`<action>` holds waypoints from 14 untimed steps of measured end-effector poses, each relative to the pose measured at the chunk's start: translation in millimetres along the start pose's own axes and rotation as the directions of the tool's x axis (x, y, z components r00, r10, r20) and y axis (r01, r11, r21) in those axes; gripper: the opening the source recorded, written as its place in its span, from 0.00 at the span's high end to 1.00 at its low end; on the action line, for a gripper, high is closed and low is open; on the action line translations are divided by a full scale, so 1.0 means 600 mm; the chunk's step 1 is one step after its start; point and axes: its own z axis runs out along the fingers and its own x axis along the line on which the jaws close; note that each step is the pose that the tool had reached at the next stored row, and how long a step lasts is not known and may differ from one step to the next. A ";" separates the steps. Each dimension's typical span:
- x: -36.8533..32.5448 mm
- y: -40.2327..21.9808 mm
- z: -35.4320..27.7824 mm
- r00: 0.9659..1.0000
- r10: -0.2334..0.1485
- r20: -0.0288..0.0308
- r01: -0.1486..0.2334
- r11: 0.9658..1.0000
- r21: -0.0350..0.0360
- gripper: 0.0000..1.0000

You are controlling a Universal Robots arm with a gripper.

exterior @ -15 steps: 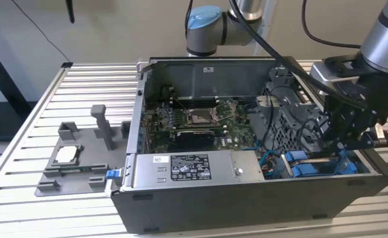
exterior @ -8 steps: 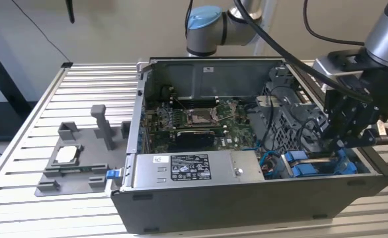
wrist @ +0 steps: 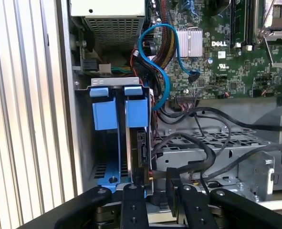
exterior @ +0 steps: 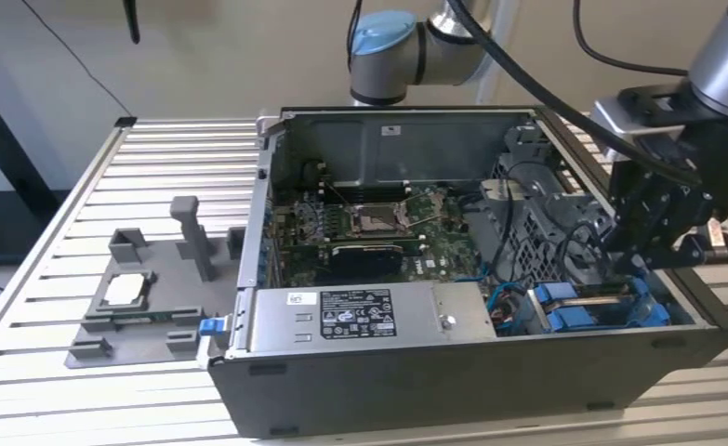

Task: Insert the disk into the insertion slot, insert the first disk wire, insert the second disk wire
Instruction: 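Insert the second disk wire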

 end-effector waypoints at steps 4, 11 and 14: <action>-0.006 0.000 0.000 1.000 0.001 0.018 -0.001 1.000 0.001 0.67; -0.014 -0.001 -0.010 0.999 0.003 0.045 -0.003 1.000 0.003 0.67; -0.015 -0.010 -0.011 0.999 0.003 0.046 -0.003 1.000 0.003 0.67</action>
